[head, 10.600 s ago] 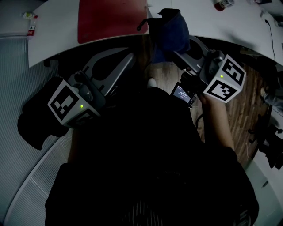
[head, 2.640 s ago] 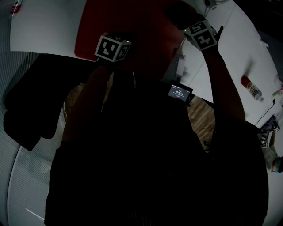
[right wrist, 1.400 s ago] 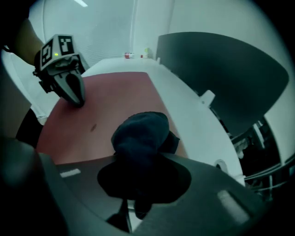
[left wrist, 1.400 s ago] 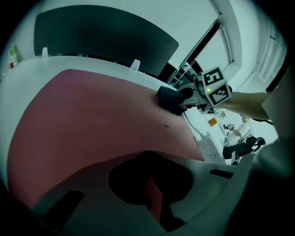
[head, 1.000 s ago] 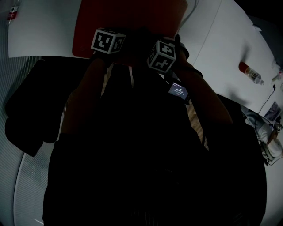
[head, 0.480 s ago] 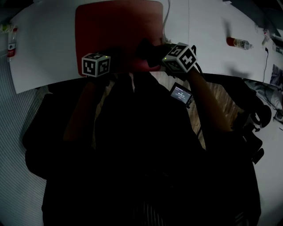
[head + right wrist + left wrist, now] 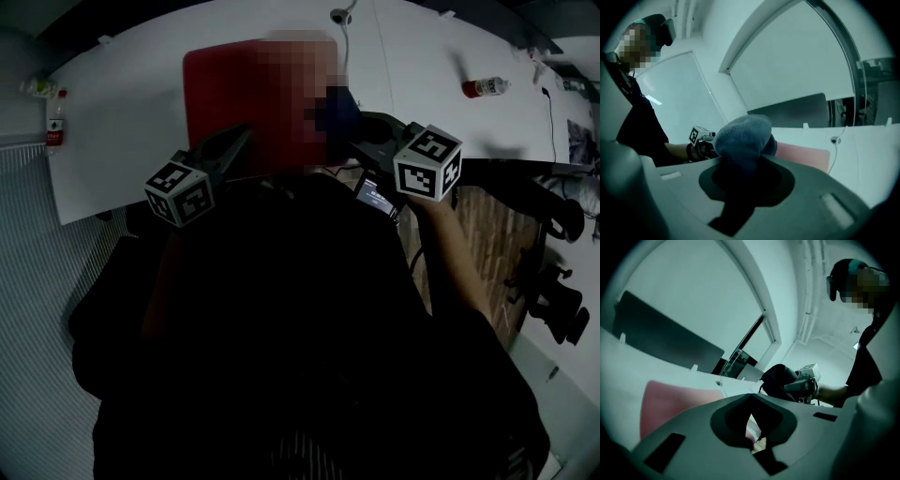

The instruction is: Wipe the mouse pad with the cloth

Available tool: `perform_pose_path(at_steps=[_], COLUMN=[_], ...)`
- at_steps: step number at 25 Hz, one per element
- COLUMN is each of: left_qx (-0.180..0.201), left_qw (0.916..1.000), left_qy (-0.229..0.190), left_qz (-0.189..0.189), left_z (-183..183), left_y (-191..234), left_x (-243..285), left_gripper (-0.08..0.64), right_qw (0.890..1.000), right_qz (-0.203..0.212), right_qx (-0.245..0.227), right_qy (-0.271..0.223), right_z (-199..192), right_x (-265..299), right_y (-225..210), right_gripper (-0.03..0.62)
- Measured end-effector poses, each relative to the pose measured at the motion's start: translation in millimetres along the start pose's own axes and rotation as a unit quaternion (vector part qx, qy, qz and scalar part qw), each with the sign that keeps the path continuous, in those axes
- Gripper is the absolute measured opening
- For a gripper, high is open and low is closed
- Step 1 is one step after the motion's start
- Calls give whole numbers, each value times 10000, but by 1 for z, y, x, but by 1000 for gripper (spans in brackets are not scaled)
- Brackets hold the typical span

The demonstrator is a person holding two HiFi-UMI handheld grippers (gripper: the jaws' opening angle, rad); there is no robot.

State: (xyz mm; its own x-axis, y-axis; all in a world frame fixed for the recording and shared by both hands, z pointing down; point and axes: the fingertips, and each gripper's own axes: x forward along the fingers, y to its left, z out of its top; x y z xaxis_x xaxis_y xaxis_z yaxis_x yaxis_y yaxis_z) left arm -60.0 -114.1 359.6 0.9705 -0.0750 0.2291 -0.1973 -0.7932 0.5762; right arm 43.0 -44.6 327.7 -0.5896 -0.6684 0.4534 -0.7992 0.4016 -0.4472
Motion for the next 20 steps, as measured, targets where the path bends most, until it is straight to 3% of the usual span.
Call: perform_pose_path(at_steps=[5, 8, 13, 20], left_qx=[938, 1290, 1680, 1776], left_qw=[9930, 9848, 9782, 9762], left_qy=[-543, -1044, -1153, -1204], left_qz=[-478, -513, -391, -307], left_z=[87, 131, 143, 141], left_y=[-70, -96, -105, -110], left_x=[-17, -29, -41, -53], left_gripper=[8, 8, 8, 8], right_qw=[9966, 9950, 9902, 9884], right_qz=[-571, -398, -192, 44], right_qx=[-474, -476, -997, -1250], right_qy=[-372, -786, -956, -857], right_z=[42, 72, 109, 116], right_x=[-17, -23, -22, -6], right_y=[18, 40, 72, 92], right_gripper=[64, 64, 64, 64])
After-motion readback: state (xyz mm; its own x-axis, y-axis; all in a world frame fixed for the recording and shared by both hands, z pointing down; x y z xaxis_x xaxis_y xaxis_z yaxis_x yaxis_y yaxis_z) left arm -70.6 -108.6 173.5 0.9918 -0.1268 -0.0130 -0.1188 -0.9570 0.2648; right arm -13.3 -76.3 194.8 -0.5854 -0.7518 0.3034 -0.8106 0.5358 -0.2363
